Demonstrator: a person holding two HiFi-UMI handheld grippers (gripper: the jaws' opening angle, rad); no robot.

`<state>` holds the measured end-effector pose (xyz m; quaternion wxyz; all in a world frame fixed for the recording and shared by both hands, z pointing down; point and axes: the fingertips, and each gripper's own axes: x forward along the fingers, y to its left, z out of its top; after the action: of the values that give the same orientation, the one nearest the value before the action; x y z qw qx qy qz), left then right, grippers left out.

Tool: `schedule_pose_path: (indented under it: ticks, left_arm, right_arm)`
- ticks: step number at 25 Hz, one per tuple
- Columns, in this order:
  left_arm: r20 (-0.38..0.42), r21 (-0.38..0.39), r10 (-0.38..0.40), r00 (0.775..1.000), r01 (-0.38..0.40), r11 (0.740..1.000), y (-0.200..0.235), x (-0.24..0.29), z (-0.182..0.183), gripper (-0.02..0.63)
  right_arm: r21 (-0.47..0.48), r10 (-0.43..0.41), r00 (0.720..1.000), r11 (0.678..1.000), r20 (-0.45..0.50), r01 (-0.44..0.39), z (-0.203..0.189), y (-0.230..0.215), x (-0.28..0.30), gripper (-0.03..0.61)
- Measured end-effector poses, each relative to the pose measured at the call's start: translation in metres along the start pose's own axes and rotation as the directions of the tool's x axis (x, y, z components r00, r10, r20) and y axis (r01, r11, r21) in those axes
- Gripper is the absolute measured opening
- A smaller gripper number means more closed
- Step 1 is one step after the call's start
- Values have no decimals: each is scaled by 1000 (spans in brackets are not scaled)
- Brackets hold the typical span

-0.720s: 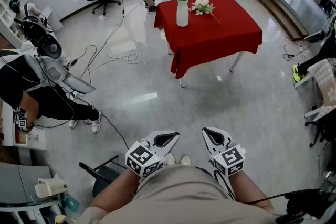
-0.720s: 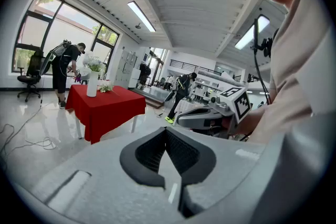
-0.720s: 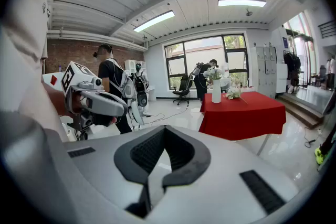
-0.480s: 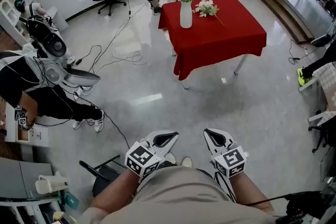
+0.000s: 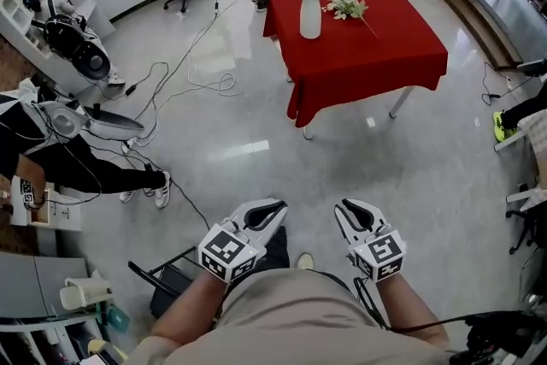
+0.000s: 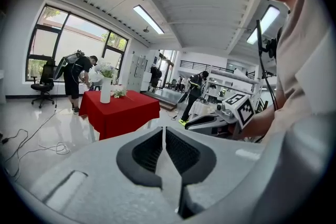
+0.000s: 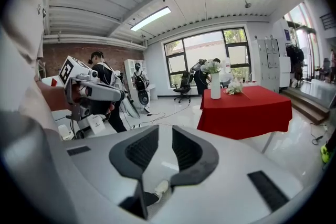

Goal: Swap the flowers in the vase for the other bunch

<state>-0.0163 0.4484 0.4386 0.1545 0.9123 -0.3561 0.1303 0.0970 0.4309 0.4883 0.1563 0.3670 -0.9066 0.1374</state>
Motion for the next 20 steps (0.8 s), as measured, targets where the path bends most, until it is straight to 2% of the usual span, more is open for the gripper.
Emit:
schedule_pose_path:
  ticks: [1,2,5,8,13,20]
  left_arm:
    - [-1,0,-2,1000,2,1000,11,7,1,8]
    - [-3,0,-7,1000,7,1000,22,14,2,8]
    - [-1,4,-32,999,32,999,57,34,12,9]
    - [7,13,-68,998,68,998,99,57,36,32]
    - [4,74,-122,993,121,990,168,89,81,40]
    - [-12,107,-176,984,177,978,247,119,107,40]
  right_arm:
    - [0,-5,1000,1000,-2,5,3,-7,11,116]
    - [2,-12,1000,1000,-5,12,6,-14,22,146]
    - [12,-44,999,999,-3,44,21,-36,52,160]
    - [28,-80,997,996,1,80,47,-61,89,166]
    - [20,-128,992,992,10,128,102,-107,157,177]
    - [12,-226,973,974,40,226,167,-171,239,224]
